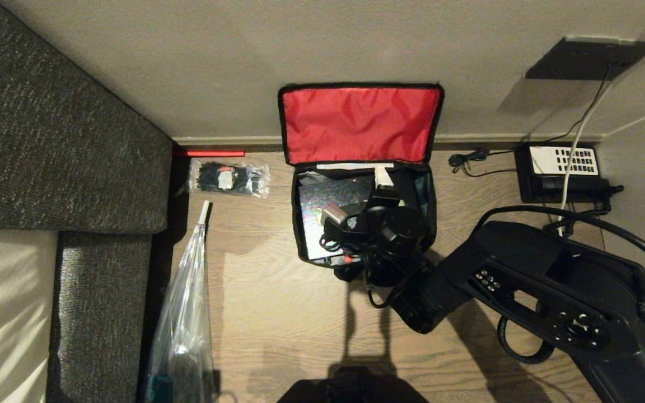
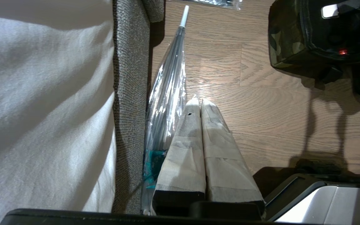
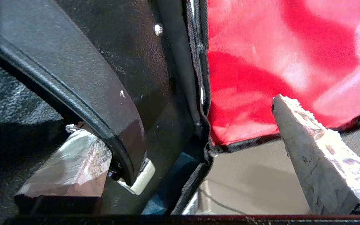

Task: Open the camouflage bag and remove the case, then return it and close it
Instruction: Grip the handle

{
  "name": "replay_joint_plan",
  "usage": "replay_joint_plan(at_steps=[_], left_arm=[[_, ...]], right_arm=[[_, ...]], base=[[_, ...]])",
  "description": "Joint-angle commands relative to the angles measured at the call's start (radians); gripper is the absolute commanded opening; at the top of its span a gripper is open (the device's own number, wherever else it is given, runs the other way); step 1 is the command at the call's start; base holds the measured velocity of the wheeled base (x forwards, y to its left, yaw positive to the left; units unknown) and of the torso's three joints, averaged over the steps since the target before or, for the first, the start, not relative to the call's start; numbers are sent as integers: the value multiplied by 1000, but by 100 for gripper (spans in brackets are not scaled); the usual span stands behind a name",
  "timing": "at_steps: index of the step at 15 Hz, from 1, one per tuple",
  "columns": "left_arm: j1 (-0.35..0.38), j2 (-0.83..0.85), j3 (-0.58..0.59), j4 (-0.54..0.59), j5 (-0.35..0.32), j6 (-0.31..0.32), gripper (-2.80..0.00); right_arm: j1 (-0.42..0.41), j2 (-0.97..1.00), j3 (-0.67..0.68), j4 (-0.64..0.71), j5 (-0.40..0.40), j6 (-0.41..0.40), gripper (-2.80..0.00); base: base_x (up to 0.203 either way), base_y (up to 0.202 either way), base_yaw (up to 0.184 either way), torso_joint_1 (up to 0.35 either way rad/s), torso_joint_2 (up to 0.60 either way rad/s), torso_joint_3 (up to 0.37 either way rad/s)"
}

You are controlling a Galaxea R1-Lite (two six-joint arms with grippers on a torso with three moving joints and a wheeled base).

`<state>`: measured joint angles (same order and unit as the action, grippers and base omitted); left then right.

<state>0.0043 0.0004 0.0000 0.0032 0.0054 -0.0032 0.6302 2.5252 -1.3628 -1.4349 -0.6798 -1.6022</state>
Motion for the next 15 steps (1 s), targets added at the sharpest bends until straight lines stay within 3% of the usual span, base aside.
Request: replay_joint_plan(at_steps=[1, 15], left_arm=[[0, -2, 3, 0, 1, 0, -280], [0, -2, 3, 0, 1, 0, -280]], right_arm=[[13, 30, 6, -4, 0, 4, 0], [52, 112, -64, -5, -17, 42, 0]], base=[[0, 0, 0, 0, 0, 0], [0, 0, 0, 0, 0, 0]])
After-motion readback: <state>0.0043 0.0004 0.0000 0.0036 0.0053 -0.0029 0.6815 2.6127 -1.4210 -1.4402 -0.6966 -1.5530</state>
